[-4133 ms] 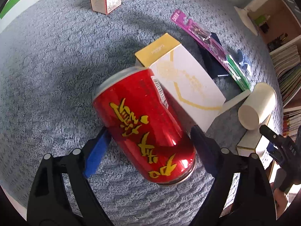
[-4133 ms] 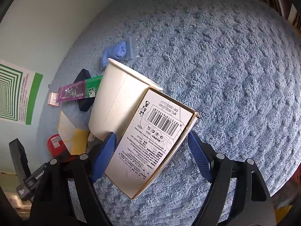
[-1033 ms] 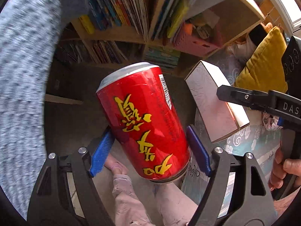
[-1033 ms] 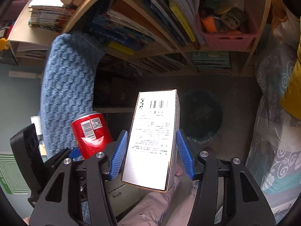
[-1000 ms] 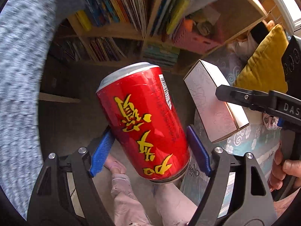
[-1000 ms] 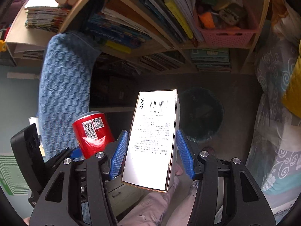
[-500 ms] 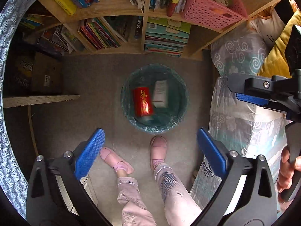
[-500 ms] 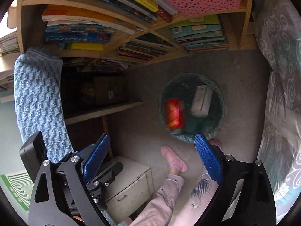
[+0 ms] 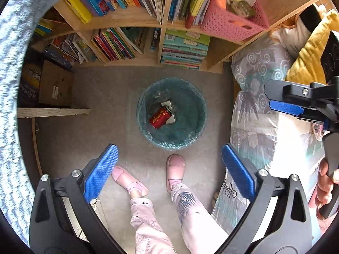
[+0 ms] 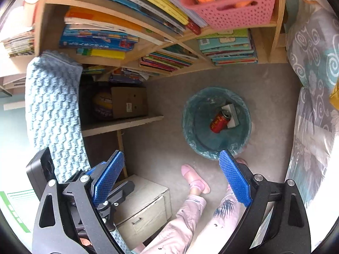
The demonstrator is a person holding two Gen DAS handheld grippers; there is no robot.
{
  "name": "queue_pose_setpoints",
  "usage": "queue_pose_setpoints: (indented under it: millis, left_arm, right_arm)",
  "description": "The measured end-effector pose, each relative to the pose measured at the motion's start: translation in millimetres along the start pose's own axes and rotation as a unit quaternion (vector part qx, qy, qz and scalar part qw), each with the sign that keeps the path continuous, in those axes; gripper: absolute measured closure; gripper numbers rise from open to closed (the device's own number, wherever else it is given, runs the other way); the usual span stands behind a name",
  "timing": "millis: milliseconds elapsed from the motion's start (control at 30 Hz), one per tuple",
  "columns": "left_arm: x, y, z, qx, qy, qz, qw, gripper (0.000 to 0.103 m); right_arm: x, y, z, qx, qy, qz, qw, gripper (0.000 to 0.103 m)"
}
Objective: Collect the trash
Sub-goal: 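Open both tools over the teal wastebasket, dropping can and box, then swing both tools back over the blanket toward the remaining trash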
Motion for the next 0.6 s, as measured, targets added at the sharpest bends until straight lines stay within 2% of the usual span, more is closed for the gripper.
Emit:
queue_pose_setpoints:
  millis: [333, 600]
  left_arm:
    - [-2, 106, -25, -0.005, 0.017, 0.066, 0.9977, 0.007]
    - [-9, 192, -90, 0.018, 0.082, 0.125, 0.9886, 0.007]
  right_arm:
    - [-4, 52, -67, 0.009, 0.054, 0.018, 0.998, 0.012]
    - [1, 70, -162, 0.031, 0.15, 0.011, 0.988, 0.012]
Point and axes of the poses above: each gripper's, at about its wrist camera, not at the fingertips, and y roughly against the way its jaws point, z to its right, x to its top, the point moved 10 cm from there along -y, roughly the way its jaws point, and after that the axes turned 10 degrees about y, right-handed, at the moved point
